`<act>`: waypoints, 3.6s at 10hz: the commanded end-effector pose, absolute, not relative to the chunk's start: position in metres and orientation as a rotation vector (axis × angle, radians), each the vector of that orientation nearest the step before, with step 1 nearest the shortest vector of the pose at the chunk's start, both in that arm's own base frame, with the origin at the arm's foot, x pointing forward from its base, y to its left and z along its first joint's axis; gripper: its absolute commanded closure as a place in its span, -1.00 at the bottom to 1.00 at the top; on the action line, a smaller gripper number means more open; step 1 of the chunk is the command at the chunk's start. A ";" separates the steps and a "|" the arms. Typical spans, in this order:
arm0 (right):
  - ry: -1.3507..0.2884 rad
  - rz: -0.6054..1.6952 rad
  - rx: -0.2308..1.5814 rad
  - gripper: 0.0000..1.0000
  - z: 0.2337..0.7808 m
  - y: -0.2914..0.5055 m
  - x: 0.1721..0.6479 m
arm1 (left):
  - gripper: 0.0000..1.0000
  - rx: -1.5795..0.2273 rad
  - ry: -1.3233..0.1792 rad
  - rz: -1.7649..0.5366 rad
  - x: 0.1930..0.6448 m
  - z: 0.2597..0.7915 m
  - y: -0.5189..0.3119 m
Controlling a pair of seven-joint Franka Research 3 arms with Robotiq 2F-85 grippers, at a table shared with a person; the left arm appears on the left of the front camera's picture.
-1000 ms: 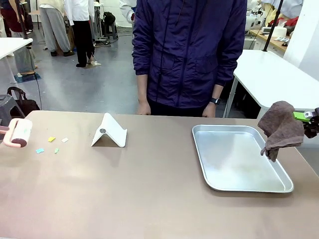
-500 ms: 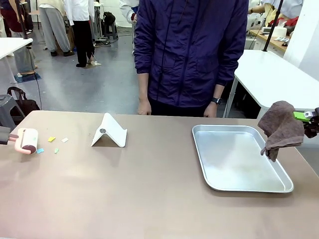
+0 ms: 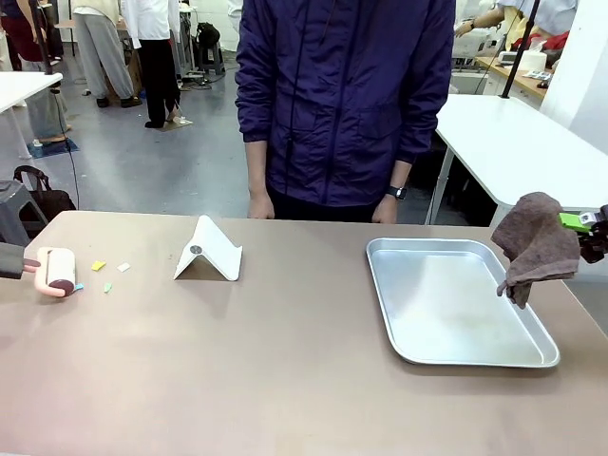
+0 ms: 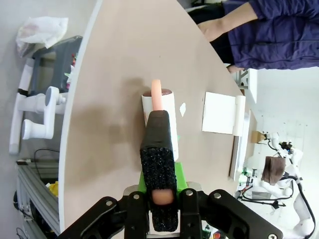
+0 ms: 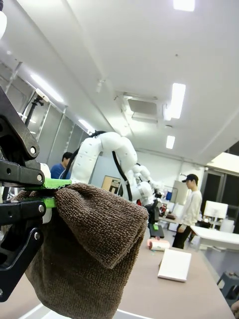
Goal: Clean the surface of the table.
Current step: Clean the area not pointed to by the person.
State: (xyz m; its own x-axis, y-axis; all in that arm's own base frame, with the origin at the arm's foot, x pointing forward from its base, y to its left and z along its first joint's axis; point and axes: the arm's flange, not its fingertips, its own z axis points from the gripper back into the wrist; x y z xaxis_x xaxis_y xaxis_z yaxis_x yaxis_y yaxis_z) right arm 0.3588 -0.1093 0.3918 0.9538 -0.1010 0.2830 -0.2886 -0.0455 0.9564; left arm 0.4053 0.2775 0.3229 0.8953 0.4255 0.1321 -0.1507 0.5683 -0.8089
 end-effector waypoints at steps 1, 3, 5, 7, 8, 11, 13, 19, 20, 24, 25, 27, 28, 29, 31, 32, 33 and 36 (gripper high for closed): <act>-0.300 0.173 1.630 0.86 0.396 -0.110 0.361 | 0.56 -0.880 -0.322 0.326 0.405 0.313 0.264; -0.300 0.173 1.630 0.86 0.396 -0.110 0.361 | 0.56 -0.875 -0.288 0.308 0.415 0.311 0.258; -0.300 0.173 1.630 0.86 0.396 -0.110 0.361 | 0.56 -0.863 -0.243 0.258 0.433 0.312 0.240; -0.300 0.173 1.630 0.86 0.396 -0.110 0.361 | 0.56 -0.856 -0.227 0.220 0.450 0.319 0.220; -0.300 0.173 1.630 0.86 0.396 -0.110 0.361 | 0.56 -0.840 -0.221 0.194 0.458 0.323 0.206; -0.300 0.173 1.630 0.86 0.396 -0.110 0.361 | 0.56 -0.809 -0.174 0.138 0.475 0.322 0.170; -0.300 0.173 1.630 0.86 0.396 -0.110 0.361 | 0.56 -0.803 -0.165 0.113 0.481 0.323 0.154; -0.300 0.173 1.630 0.86 0.396 -0.110 0.361 | 0.56 -1.005 -0.308 0.005 0.447 0.370 0.169; -0.300 0.173 1.630 0.86 0.396 -0.110 0.361 | 0.56 -1.044 -0.335 -0.032 0.430 0.382 0.178; -0.300 0.173 1.630 0.86 0.396 -0.110 0.361 | 0.56 -1.170 -0.350 -0.177 0.369 0.403 0.212; -0.300 0.173 1.630 0.86 0.396 -0.110 0.361 | 0.56 -1.223 -0.337 -0.220 0.344 0.405 0.233; -0.300 0.173 1.630 0.86 0.396 -0.110 0.361 | 0.56 -1.244 -0.377 -0.208 0.309 0.401 0.259; -0.300 0.173 1.630 0.86 0.396 -0.110 0.361 | 0.56 -1.260 -0.396 -0.193 0.300 0.397 0.265; -0.300 0.173 1.630 0.86 0.396 -0.110 0.361 | 0.56 -1.273 -0.395 -0.179 0.299 0.393 0.270; -0.300 0.173 1.630 0.86 0.396 -0.110 0.361 | 0.56 -1.241 -0.374 -0.178 0.301 0.401 0.259; -0.300 0.173 1.630 0.86 0.396 -0.110 0.361 | 0.56 -1.241 -0.374 -0.178 0.301 0.401 0.259; -0.300 0.173 1.630 0.86 0.396 -0.110 0.361 | 0.56 -1.241 -0.374 -0.178 0.301 0.401 0.259; -0.300 0.173 1.630 0.86 0.396 -0.110 0.361 | 0.56 -1.241 -0.374 -0.178 0.301 0.401 0.259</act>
State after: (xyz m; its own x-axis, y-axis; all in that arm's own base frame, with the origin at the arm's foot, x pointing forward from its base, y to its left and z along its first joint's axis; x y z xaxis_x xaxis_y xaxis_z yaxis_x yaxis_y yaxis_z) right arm 0.3602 -0.1100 0.3921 0.9539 -0.0992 0.2834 -0.2889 -0.0456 0.9563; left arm 0.3022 0.2602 0.3951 0.9268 0.0644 0.3700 0.3327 0.3161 -0.8885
